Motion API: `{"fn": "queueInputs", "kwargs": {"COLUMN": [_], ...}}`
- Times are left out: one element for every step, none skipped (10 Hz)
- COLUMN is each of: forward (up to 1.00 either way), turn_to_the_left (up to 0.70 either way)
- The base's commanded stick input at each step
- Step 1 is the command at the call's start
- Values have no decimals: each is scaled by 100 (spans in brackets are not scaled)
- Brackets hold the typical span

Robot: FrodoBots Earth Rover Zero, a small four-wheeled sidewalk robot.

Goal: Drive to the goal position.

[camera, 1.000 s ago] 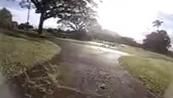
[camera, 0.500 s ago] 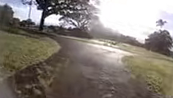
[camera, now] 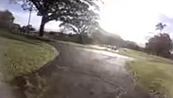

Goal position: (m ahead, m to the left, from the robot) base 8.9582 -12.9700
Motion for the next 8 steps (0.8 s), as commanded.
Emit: {"fn": "queueInputs", "kwargs": {"forward": [60,60,60,60,60,60,60,60], "turn_to_the_left": [0,0,0,0,0,0,0,0]}}
